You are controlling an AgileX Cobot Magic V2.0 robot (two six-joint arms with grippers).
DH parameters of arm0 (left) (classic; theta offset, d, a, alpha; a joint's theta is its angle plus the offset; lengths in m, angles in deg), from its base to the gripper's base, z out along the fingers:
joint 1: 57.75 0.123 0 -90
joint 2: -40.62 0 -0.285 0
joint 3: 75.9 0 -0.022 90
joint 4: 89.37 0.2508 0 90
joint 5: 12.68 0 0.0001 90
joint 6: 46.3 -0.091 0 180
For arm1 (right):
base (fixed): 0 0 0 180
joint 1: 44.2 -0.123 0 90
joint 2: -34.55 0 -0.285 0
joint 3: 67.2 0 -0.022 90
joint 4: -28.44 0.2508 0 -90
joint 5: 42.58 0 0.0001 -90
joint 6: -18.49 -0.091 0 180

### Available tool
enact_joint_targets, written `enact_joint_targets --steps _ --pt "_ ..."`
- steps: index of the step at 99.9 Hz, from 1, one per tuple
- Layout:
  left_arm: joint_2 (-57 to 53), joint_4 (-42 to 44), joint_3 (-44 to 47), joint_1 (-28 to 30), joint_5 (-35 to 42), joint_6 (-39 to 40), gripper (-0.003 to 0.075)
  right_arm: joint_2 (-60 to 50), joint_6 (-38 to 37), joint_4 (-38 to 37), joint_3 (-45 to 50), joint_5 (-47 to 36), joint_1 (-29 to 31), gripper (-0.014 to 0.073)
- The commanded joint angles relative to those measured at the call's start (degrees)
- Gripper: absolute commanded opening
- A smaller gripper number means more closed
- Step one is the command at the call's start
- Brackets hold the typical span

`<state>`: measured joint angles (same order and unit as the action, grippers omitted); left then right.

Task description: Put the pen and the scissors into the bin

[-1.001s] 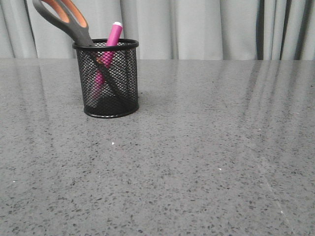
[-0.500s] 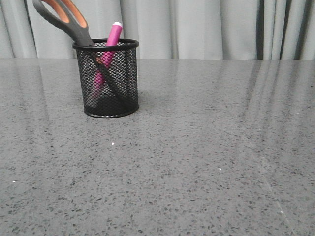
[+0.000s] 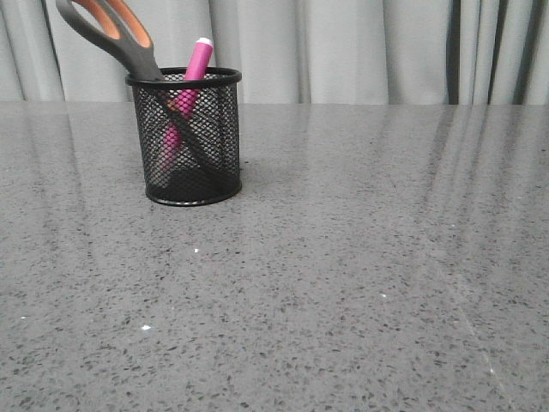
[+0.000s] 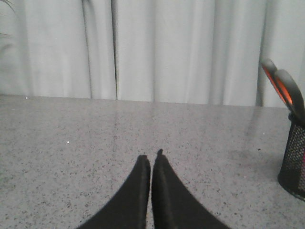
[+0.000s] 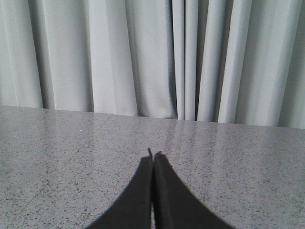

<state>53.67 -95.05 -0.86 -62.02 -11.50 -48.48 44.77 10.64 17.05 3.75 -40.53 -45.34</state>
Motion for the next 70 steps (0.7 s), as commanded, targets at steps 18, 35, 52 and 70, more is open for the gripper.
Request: enact_joint_targets --steps 18,35,52,70 --pt "-7.19 3.75 3.65 0.06 3.07 2.18 -0.0021 0.40 0.46 0.00 -1.45 -3.98 0.32 -0.0074" --pt "-7.05 4.46 3.65 0.06 1.74 2.18 -0.0021 0.40 0.46 0.00 -1.45 -3.98 0.32 -0.0074" --pt "-6.94 4.17 3.51 0.06 1.84 2.18 -0.0021 0.40 0.46 0.00 -1.45 -3.98 0.32 -0.0074" --pt "-6.94 4.17 3.51 0.06 1.84 2.18 -0.0022 0.40 0.46 0.00 -1.45 -3.98 0.32 -0.0074"
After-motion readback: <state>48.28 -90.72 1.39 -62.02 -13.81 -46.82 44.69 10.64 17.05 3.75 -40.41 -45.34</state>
